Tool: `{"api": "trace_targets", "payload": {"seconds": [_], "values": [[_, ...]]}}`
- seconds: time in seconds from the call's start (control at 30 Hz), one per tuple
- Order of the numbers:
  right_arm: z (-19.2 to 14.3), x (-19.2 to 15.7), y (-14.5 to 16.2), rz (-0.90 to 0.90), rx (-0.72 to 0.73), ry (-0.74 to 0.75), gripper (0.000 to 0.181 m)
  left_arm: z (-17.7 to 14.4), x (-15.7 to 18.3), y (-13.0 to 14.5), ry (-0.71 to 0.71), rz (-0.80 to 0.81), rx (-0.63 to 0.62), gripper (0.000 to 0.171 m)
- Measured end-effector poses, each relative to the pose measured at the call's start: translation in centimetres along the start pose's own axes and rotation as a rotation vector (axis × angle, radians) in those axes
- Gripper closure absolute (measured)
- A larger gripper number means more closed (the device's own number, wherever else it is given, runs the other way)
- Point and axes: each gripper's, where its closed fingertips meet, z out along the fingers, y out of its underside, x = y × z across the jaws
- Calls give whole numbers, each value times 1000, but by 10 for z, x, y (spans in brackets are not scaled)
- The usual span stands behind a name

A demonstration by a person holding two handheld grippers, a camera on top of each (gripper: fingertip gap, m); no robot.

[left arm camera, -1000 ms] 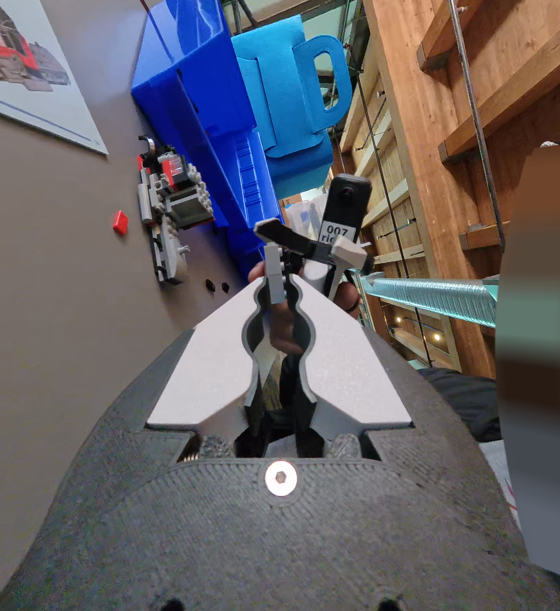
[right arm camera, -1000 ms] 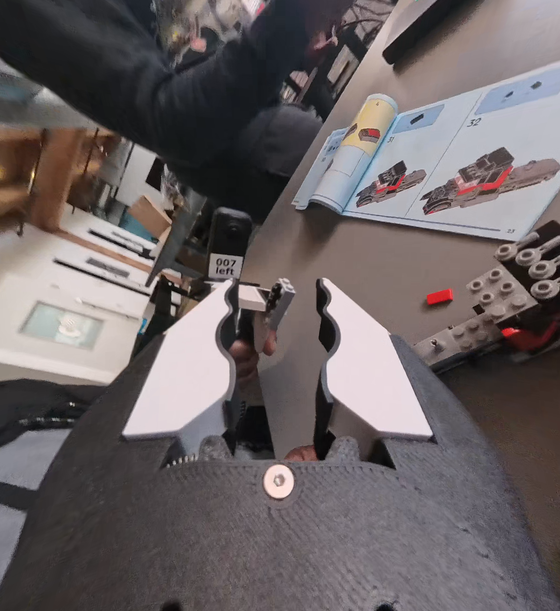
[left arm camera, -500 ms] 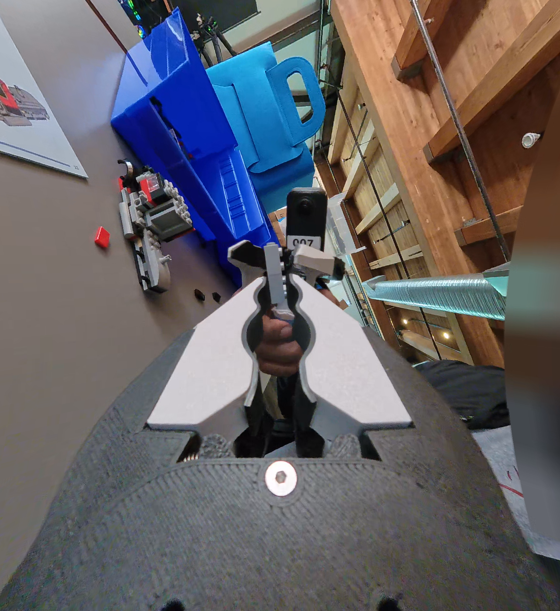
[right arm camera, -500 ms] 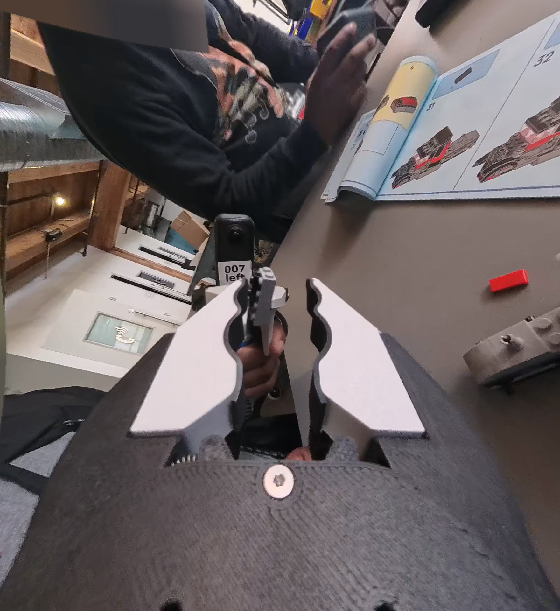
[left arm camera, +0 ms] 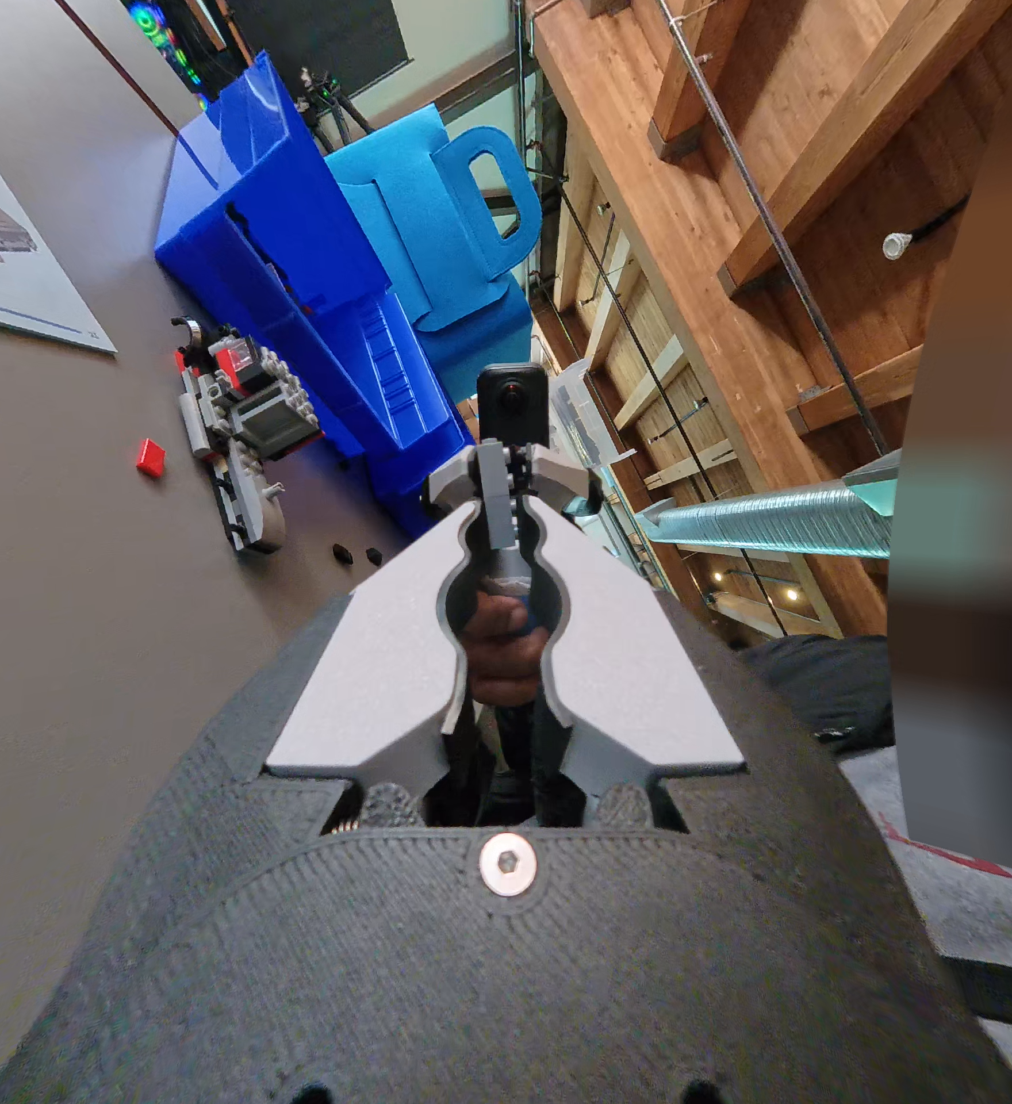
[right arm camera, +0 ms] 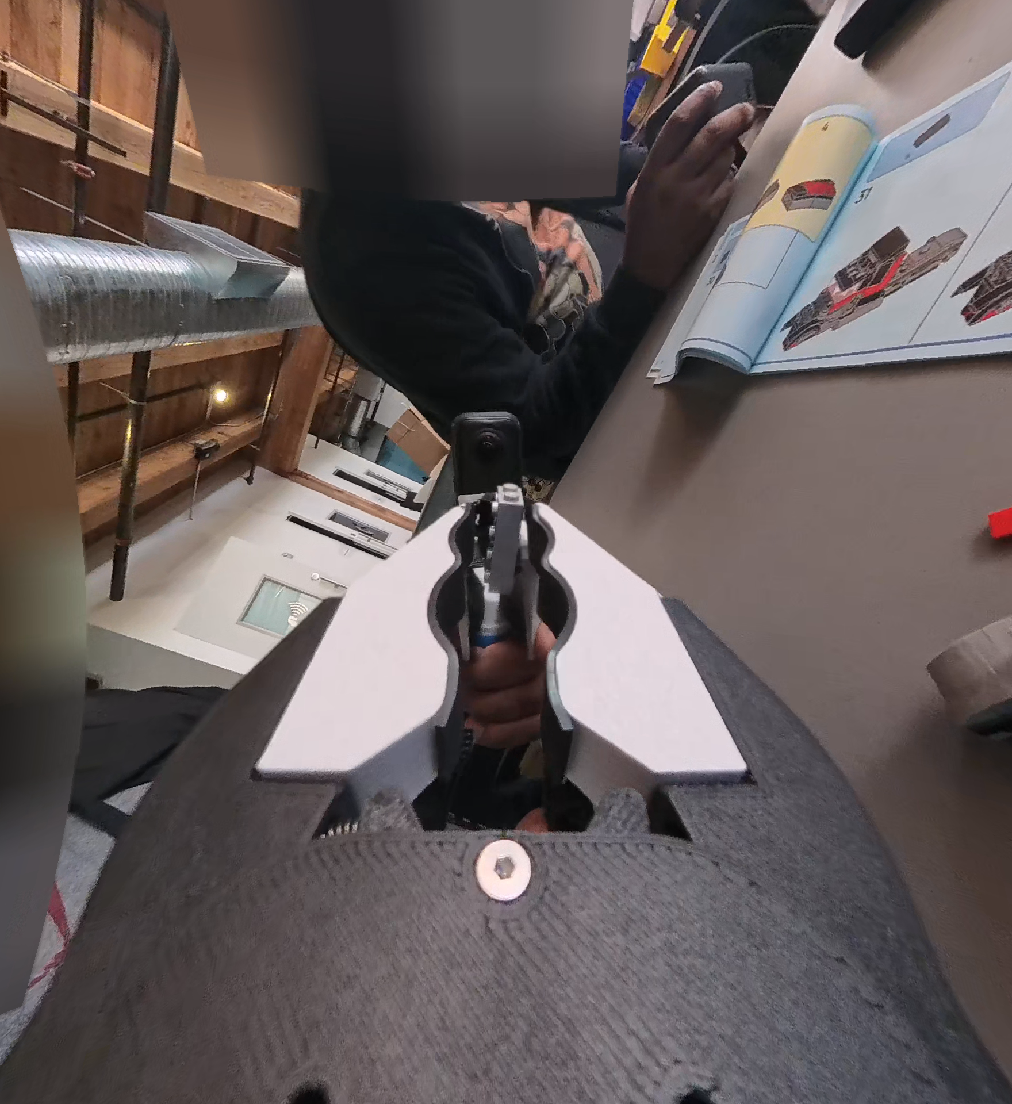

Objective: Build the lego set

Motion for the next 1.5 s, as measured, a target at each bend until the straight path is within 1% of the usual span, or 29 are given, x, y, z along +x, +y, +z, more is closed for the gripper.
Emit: {"api": "trace_targets", "payload": {"seconds": [0.23, 0.43, 0.63, 0.83, 1.07, 1.23, 1.4, 1.5], "values": [[1, -11, -1, -30, 5, -37, 167, 0, 7, -2, 30, 49, 14, 161], [2, -20, -4, -25, 45, -89, 167, 1, 16, -5, 70, 70, 43, 161], [5, -26, -2, -38, 56, -110, 167, 0, 20, -6, 95, 92, 62, 161], [8, -33, -2, -102, 47, -117, 167, -2, 26, -7, 99, 169, 55, 161], [8, -35, 0, -142, 47, -113, 167, -2, 27, -6, 105, 227, 50, 161], [8, -32, -1, -181, 50, -65, 168, -1, 26, -6, 89, 274, 40, 161], [8, -37, -1, -232, 52, -78, 168, -2, 32, -6, 101, 330, 29, 161], [8, -38, -1, -221, 35, -95, 168, -2, 31, -7, 94, 334, 29, 162]]}}
